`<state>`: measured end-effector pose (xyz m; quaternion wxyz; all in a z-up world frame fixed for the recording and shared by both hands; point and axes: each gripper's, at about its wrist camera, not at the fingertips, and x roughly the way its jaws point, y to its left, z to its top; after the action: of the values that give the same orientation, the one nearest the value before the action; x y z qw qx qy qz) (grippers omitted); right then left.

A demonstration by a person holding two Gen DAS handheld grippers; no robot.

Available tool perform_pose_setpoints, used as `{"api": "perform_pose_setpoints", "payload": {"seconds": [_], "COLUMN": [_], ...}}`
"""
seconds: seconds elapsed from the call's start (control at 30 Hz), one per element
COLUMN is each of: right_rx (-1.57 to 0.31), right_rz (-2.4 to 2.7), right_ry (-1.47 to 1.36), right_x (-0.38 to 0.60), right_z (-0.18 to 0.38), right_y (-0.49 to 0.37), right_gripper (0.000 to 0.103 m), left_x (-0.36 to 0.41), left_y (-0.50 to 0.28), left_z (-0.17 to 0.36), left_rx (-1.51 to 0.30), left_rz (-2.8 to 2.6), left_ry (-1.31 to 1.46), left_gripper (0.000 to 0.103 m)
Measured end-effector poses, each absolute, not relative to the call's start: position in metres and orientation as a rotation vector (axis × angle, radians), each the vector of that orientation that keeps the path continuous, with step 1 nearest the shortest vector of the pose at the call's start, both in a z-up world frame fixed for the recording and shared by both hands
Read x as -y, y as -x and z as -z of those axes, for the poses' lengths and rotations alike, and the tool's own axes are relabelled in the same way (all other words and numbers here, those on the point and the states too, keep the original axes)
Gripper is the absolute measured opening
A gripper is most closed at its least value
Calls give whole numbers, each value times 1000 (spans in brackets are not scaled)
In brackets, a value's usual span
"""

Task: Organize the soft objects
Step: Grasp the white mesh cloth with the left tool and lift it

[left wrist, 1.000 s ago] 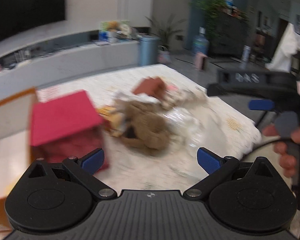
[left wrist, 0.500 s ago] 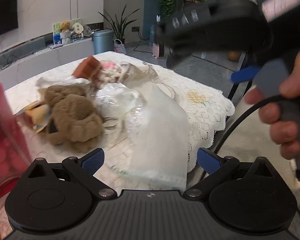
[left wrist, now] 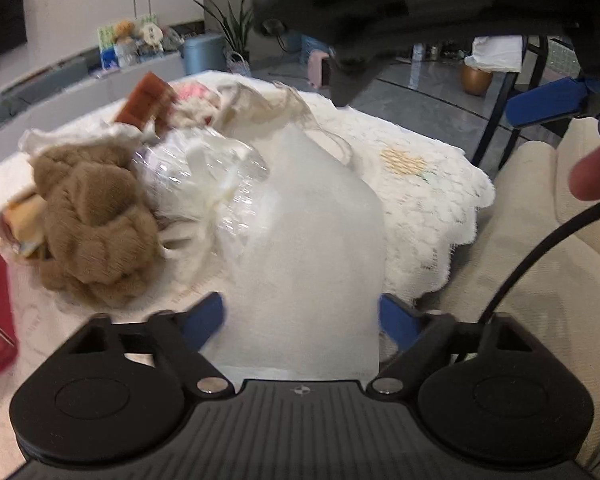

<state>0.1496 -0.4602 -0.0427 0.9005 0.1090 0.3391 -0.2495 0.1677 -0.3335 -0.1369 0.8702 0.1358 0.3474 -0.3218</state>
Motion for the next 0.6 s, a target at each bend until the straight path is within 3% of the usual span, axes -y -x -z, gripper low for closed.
{"api": "perform_pose_setpoints", "payload": {"seconds": [0.13,0.3,0.37,0.47,0.6], "right_rx": [-717,-719,-724,-729,-738], "right_rz": [521,507,503,500,486], "right_ry": [-209,-210,-202,-181,-183], "right_x": [459,456,455,452,455], "right_z": [44,44,45,46,46], "right_y": [-151,-151,-152,-153,-152], "right_gripper": [100,100,100,100,100], "left_x": [328,321,318,312,305], "left_y": [-167,-162,-159,-152,-138], "left_z": [135,131,128,122,112], "left_rx": [-728,-727,-734,-733,-665], "left_rz": [690,680,686,695,686], "left_ry": [-296,-274,-261,-253,-304], "left_gripper": [79,53,33,17,8]}}
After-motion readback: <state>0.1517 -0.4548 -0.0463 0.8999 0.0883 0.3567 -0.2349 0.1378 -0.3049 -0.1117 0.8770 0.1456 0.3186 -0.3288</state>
